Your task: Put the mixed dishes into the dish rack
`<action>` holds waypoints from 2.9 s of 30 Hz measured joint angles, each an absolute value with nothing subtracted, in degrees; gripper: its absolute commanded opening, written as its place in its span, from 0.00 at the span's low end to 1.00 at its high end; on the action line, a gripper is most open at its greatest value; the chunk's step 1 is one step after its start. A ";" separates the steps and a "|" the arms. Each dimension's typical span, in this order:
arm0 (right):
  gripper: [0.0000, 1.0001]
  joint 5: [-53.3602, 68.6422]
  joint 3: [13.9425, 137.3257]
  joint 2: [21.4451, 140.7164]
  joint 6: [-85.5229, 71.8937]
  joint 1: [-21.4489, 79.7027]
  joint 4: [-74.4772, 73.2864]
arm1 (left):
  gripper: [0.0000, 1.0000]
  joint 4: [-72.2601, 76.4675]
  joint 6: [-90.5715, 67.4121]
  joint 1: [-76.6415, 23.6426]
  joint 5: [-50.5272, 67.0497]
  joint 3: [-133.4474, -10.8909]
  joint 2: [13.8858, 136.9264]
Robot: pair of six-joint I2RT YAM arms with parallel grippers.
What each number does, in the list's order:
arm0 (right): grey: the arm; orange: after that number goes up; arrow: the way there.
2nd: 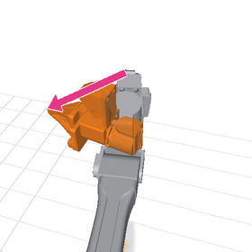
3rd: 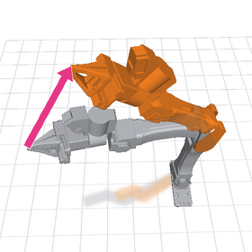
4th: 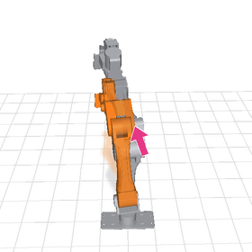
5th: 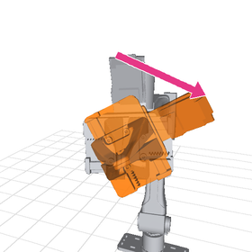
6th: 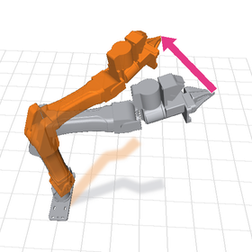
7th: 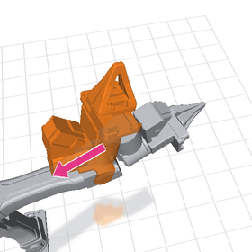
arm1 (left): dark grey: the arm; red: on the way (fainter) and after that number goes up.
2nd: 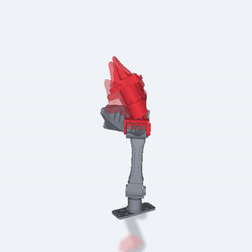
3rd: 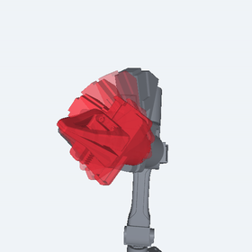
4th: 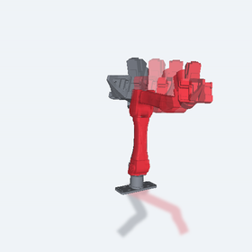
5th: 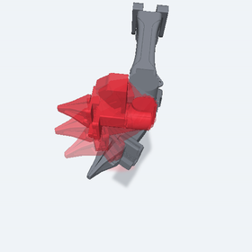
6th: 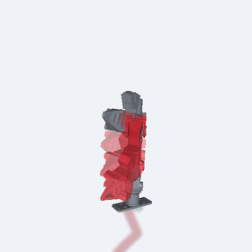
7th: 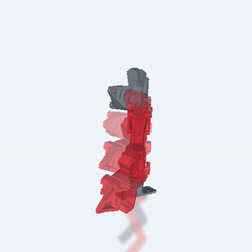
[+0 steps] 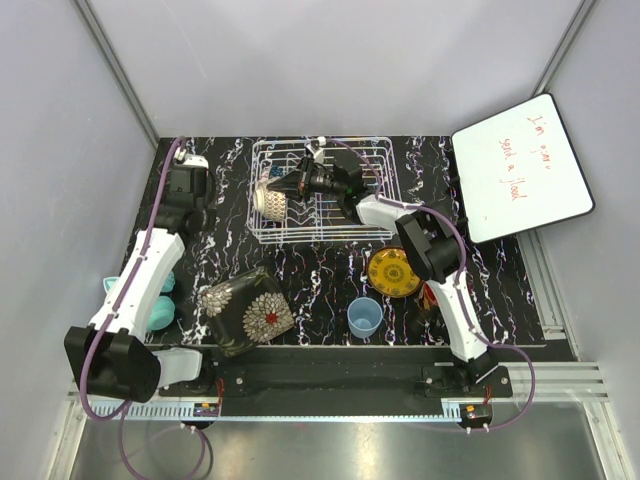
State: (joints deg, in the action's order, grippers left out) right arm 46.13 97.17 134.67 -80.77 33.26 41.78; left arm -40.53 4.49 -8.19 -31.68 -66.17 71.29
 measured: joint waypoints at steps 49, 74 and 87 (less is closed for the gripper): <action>0.63 41.28 109.45 143.46 -64.73 33.26 28.18 | 0.99 -40.97 4.91 -8.16 -31.66 -66.41 72.18; 0.67 39.59 107.63 139.09 -59.79 30.26 23.59 | 0.99 -41.19 4.45 -8.16 -31.20 -65.95 72.12; 0.63 30.44 122.93 139.63 -55.92 30.30 8.58 | 0.99 -41.01 4.43 -8.16 -31.18 -65.95 72.40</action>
State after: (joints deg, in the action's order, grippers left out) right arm 30.44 122.93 139.63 -55.92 30.30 8.58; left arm -41.01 4.43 -8.16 -31.18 -65.95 72.40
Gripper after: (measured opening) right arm 0.639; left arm 0.987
